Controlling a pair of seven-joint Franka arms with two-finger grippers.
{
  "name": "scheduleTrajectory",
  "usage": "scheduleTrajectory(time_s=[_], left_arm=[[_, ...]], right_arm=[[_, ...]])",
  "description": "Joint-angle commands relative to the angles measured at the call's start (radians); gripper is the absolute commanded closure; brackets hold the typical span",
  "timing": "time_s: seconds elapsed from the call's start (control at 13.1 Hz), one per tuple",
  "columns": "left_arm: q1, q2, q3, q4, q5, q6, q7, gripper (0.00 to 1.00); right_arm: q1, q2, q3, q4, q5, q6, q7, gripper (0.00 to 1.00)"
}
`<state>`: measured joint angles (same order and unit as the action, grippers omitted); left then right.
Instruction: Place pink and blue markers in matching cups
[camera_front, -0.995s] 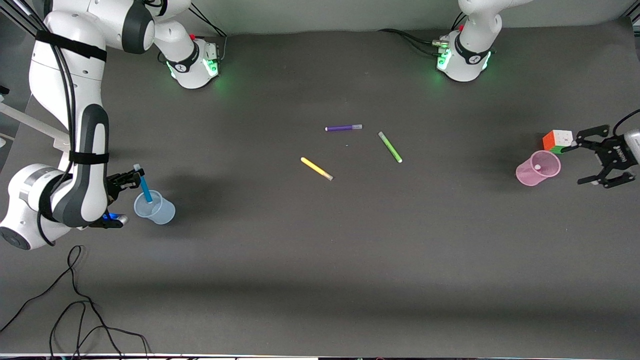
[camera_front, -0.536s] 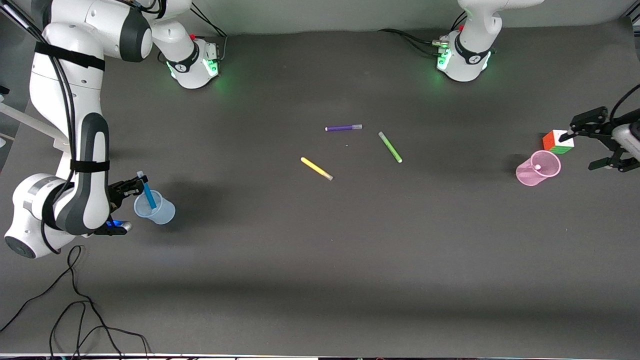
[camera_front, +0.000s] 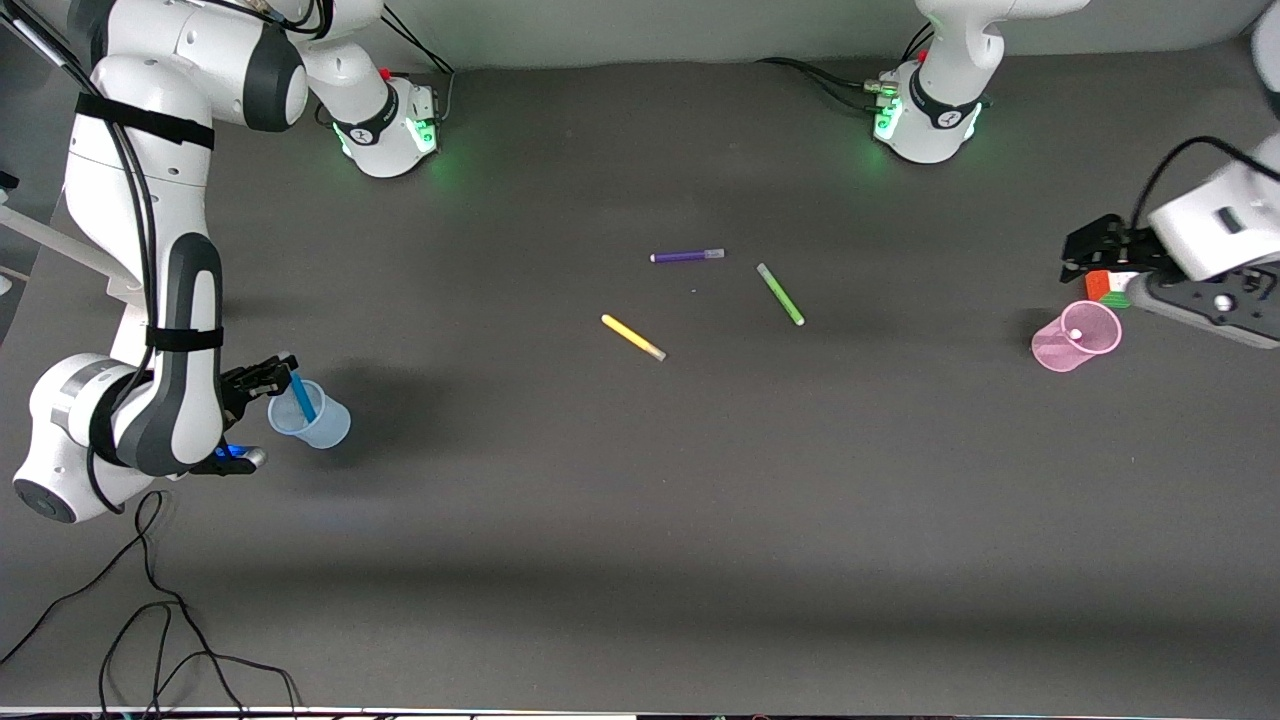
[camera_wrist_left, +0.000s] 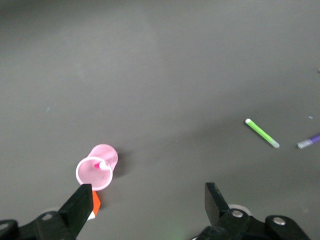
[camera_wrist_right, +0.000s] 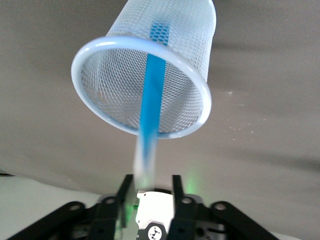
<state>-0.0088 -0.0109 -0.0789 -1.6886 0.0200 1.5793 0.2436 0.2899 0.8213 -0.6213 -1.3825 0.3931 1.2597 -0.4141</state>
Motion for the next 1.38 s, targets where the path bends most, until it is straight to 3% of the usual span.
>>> scheduleTrajectory(time_s=[0.0, 0.23, 0.77, 0.99, 1.3], left_arm=[[-0.006, 0.02, -0.067, 0.049, 0.048, -0.057, -0.163, 0.01], [-0.003, 0.022, -0.082, 0.063, 0.046, -0.087, -0.196, 0.01], [0.009, 0.034, -0.076, 0.043, 0.037, -0.147, -0.199, 0.01], [0.01, 0.035, -0.076, 0.044, 0.035, -0.151, -0.198, 0.01], [0.015, 0.037, -0.074, 0.044, 0.034, -0.142, -0.196, 0.01]], right_arm=[[-0.015, 0.016, 0.002, 0.052, 0.02, -0.028, -0.008, 0.0], [-0.008, -0.013, -0.005, 0.097, 0.02, -0.052, -0.003, 0.0], [0.052, -0.278, -0.015, 0.082, 0.0, -0.046, 0.314, 0.0], [0.124, -0.367, -0.04, 0.068, -0.032, -0.017, 0.432, 0.0], [0.291, -0.563, -0.078, -0.107, -0.155, 0.16, 0.524, 0.0]])
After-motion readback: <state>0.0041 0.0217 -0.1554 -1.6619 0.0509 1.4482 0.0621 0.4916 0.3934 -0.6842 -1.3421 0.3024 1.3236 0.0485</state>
